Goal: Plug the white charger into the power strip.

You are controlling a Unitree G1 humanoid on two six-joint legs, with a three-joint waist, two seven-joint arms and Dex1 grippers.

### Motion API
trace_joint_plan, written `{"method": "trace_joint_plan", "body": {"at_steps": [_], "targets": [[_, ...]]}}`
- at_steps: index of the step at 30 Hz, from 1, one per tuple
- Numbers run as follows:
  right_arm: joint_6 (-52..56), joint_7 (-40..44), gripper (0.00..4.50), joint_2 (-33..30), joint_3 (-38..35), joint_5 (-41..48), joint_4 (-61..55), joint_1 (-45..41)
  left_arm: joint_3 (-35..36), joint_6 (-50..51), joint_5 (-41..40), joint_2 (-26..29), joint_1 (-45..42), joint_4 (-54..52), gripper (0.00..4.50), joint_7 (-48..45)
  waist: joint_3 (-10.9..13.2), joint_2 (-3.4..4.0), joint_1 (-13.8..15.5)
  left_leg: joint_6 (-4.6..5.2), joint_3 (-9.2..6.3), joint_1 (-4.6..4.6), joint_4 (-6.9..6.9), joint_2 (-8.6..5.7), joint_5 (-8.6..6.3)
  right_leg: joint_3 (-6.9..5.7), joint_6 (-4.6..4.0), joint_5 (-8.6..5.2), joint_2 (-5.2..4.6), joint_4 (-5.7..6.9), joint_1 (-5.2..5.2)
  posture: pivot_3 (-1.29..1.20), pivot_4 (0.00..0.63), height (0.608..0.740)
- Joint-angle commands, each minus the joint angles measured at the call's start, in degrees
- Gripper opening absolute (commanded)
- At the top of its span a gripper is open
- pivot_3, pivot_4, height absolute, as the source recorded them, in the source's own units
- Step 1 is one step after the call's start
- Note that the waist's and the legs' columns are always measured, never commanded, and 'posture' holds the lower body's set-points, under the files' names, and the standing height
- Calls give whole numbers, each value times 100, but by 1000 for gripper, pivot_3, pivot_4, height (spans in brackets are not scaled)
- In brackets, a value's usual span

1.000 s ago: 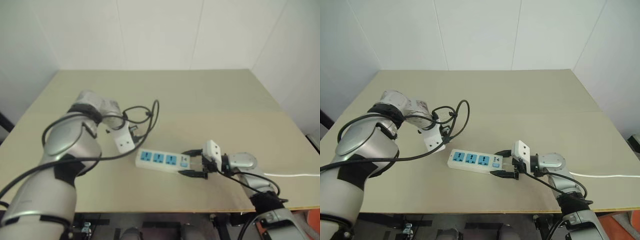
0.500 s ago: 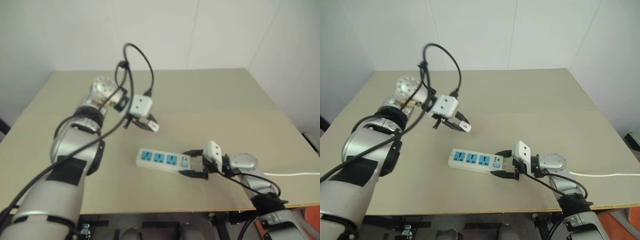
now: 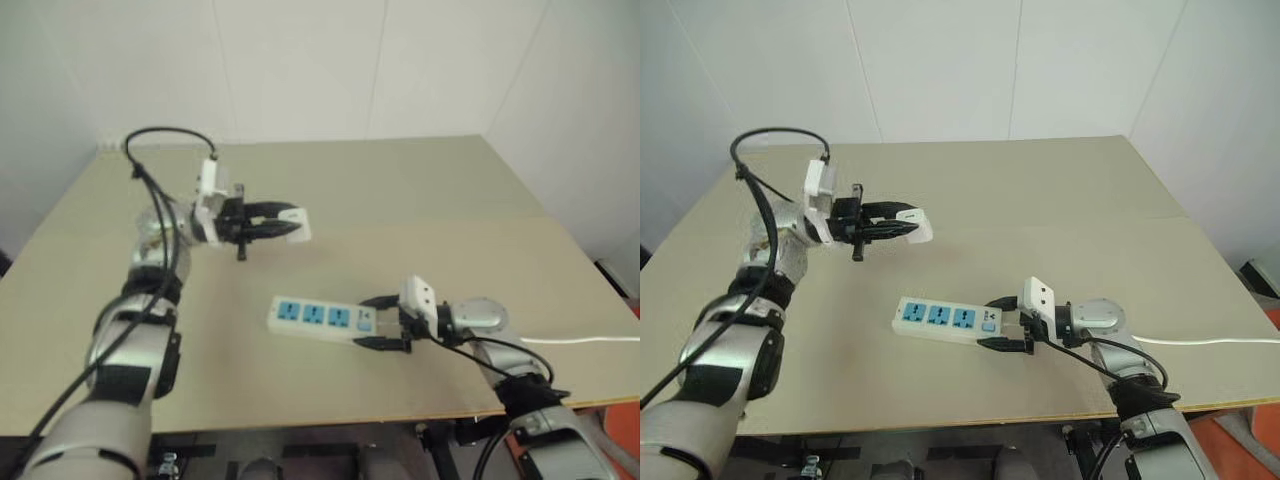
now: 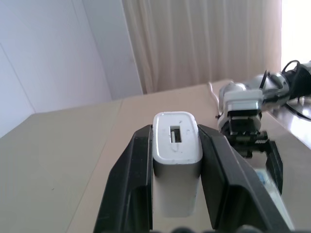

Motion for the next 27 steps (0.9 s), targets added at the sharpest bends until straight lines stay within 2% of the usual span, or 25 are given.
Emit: {"method": "trace_joint_plan", "body": {"at_steps": [1, 7, 12, 14, 20, 27], "targets": [[-168, 9, 3391, 146, 84, -60, 34, -105, 494, 895, -510, -129, 425, -1374, 993, 794, -1, 0, -9, 0, 0, 0, 0, 2, 0, 0, 0, 0, 0, 0, -1, 0, 150, 740], [-298, 101, 3391, 368, 190, -125, 239, -215, 597, 2541, -1058, -194, 1720, -3471, 993, 1682, -11, 3, -52, 0, 11, 19, -9, 17, 0, 6, -1, 0, 8, 7, 2, 0, 150, 740], [-392, 278, 3391, 463, 259, -173, 516, -362, 467, 3456, -1155, 25, 2016, -3980, 993, 1668, -12, 2, -25, -2, 13, 34, -8, 23, 1, 6, -1, 1, 15, -1, 8, 0, 150, 740], [-454, 318, 3391, 512, 290, -225, 666, -437, 260, 3492, -926, 219, 2025, -3843, 993, 1294, -12, 3, -39, -2, 16, 50, -10, 23, 1, 8, -1, 0, 16, -2, 18, 0, 150, 740], [-493, 478, 3391, 605, 311, -221, 788, -504, -135, 2644, -324, 437, 1990, -3295, 993, 64, -12, 4, -40, -2, 20, 75, -14, 29, 1, 9, -3, 0, 25, -14, 47, 0, 150, 740], [-491, 552, 3391, 567, 324, -272, 770, -441, -289, 1983, -19, 263, 1781, -2699, 993, -222, -12, 3, -30, -1, 19, 69, -14, 30, 0, 7, -4, 0, 23, -25, 48, 0, 150, 740]]}}
